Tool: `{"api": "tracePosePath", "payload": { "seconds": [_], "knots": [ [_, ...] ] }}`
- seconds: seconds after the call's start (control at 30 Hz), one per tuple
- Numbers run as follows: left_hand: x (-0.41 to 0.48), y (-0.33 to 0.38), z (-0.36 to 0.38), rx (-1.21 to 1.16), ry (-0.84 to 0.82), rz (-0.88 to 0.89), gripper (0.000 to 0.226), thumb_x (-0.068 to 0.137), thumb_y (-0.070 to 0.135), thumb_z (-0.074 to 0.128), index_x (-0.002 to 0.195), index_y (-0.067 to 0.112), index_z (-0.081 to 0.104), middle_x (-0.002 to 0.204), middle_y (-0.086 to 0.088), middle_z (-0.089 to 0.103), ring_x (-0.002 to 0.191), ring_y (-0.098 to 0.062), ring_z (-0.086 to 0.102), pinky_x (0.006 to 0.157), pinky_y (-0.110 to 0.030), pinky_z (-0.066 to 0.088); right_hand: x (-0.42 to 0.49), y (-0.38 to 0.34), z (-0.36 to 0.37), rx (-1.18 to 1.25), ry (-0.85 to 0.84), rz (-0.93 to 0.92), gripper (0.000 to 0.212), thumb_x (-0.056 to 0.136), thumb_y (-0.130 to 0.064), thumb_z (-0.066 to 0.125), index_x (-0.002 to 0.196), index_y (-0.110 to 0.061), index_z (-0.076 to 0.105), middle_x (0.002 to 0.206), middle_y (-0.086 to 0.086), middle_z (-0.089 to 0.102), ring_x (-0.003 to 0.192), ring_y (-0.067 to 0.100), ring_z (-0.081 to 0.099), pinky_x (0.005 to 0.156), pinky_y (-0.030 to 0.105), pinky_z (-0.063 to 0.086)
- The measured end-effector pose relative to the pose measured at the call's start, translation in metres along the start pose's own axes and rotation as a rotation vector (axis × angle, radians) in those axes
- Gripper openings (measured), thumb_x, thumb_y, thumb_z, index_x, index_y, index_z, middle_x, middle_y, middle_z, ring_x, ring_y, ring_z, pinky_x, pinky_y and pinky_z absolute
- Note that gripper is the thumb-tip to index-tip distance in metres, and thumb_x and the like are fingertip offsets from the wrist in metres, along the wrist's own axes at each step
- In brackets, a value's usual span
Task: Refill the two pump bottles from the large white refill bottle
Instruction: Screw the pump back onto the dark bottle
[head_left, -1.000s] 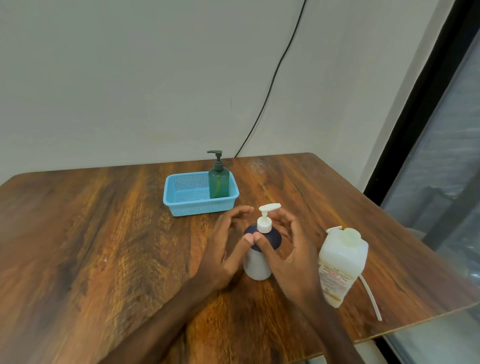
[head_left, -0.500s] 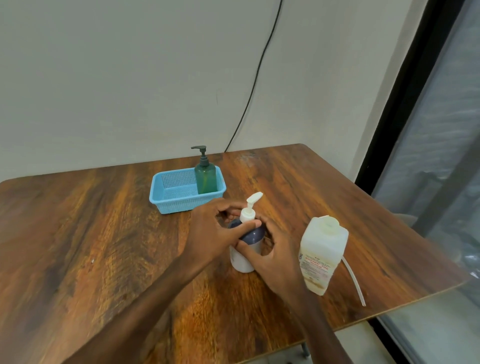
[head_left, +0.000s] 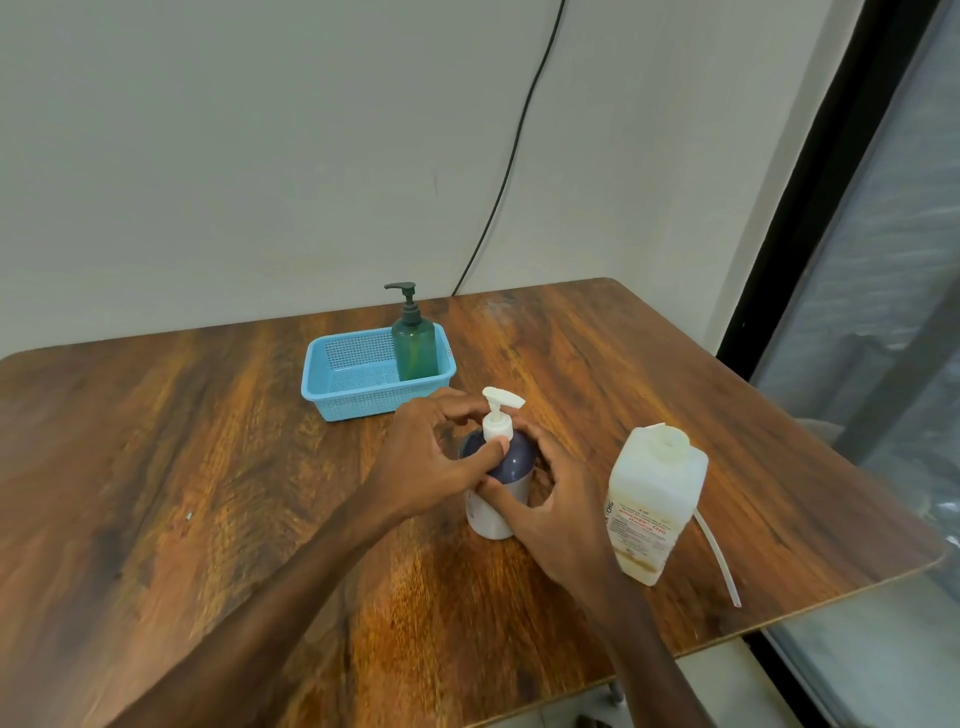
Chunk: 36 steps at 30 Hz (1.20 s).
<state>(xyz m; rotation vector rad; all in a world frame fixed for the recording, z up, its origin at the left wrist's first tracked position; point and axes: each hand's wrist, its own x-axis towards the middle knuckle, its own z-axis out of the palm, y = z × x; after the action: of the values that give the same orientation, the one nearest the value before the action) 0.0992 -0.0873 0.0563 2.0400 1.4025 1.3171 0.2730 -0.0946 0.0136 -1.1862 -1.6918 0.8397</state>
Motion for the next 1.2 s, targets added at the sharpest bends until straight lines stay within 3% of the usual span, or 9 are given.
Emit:
{"api": "tracePosePath", "payload": {
  "seconds": [0.07,0.2,0.4,0.53,0.63,0.8,0.93,1.07,1.2],
  "knots": [
    [0.001,0.001,0.004,-0.013,0.02,-0.011,0.032,0.082,0.015,0.088,0.105,0.035,0.078,0.101,0.014,0.077,0.1,-0.012,0.07,0.084,-0.029,0.056,0.0,0.001,0.0,0.009,0.0,-0.004,0.069,0.077,-0.052,0.082,0.133,-0.052,0.043,0.131,-0.04,0.049,0.121,-0.008,0.054,0.105,0.02,0.048],
    [0.002,-0.003,0.005,-0.015,0.073,-0.051,0.021,0.081,0.032,0.09,0.098,0.026,0.08,0.097,0.01,0.076,0.097,-0.009,0.07,0.079,-0.031,0.057,-0.001,0.002,0.0,0.014,0.003,0.004,0.082,0.073,-0.064,0.076,0.145,-0.037,0.047,0.145,-0.019,0.055,0.127,0.005,0.056,0.109,0.034,0.05],
    [0.0,0.004,0.005,0.028,0.194,-0.054,0.029,0.072,0.047,0.092,0.094,0.038,0.076,0.086,0.013,0.071,0.086,-0.006,0.067,0.065,-0.016,0.051,-0.002,0.001,0.0,-0.018,-0.009,0.007,0.081,0.078,-0.055,0.079,0.148,-0.035,0.043,0.146,-0.017,0.053,0.129,0.004,0.053,0.107,0.029,0.05],
    [0.003,0.007,0.003,0.029,0.16,-0.054,0.032,0.069,0.043,0.095,0.091,0.047,0.072,0.087,0.016,0.073,0.09,-0.005,0.069,0.069,-0.024,0.055,-0.001,0.002,0.001,-0.032,-0.006,0.009,0.078,0.079,-0.053,0.08,0.146,-0.034,0.045,0.145,-0.016,0.054,0.126,0.002,0.052,0.103,0.021,0.047],
    [0.003,0.008,0.003,0.054,0.123,-0.033,0.034,0.07,0.043,0.095,0.094,0.05,0.071,0.089,0.016,0.073,0.092,-0.006,0.069,0.071,-0.027,0.055,0.0,0.003,0.001,-0.039,-0.003,0.015,0.081,0.078,-0.056,0.08,0.148,-0.034,0.045,0.147,-0.017,0.054,0.129,0.004,0.053,0.105,0.024,0.047],
    [0.004,0.003,-0.001,0.055,0.063,-0.045,0.025,0.076,0.041,0.091,0.098,0.04,0.079,0.091,0.016,0.077,0.09,-0.008,0.071,0.073,-0.032,0.058,0.0,0.004,0.001,-0.031,-0.004,0.013,0.083,0.078,-0.058,0.079,0.149,-0.033,0.044,0.148,-0.017,0.053,0.13,0.007,0.054,0.108,0.033,0.051],
    [0.005,0.003,-0.005,0.041,-0.004,-0.037,0.03,0.08,0.033,0.09,0.108,0.03,0.081,0.102,0.015,0.078,0.099,-0.003,0.071,0.08,-0.026,0.06,0.0,0.003,0.001,-0.032,-0.001,0.003,0.082,0.078,-0.056,0.081,0.148,-0.036,0.044,0.148,-0.018,0.052,0.13,0.005,0.053,0.108,0.031,0.05],
    [0.008,0.005,-0.005,-0.028,-0.051,-0.053,0.031,0.079,0.019,0.092,0.106,0.026,0.078,0.102,0.015,0.078,0.099,0.002,0.073,0.083,-0.016,0.058,0.0,0.002,0.0,-0.009,-0.009,-0.012,0.078,0.079,-0.051,0.083,0.144,-0.041,0.043,0.14,-0.026,0.052,0.126,0.001,0.055,0.107,0.029,0.051],
    [0.009,0.004,-0.005,-0.028,0.009,-0.082,0.035,0.075,0.028,0.095,0.105,0.018,0.081,0.098,0.011,0.08,0.095,-0.004,0.076,0.083,-0.036,0.064,0.0,0.003,0.0,0.004,-0.015,-0.013,0.076,0.078,-0.057,0.08,0.144,-0.039,0.045,0.143,-0.023,0.053,0.128,0.001,0.054,0.105,0.027,0.052]
  ]
}}
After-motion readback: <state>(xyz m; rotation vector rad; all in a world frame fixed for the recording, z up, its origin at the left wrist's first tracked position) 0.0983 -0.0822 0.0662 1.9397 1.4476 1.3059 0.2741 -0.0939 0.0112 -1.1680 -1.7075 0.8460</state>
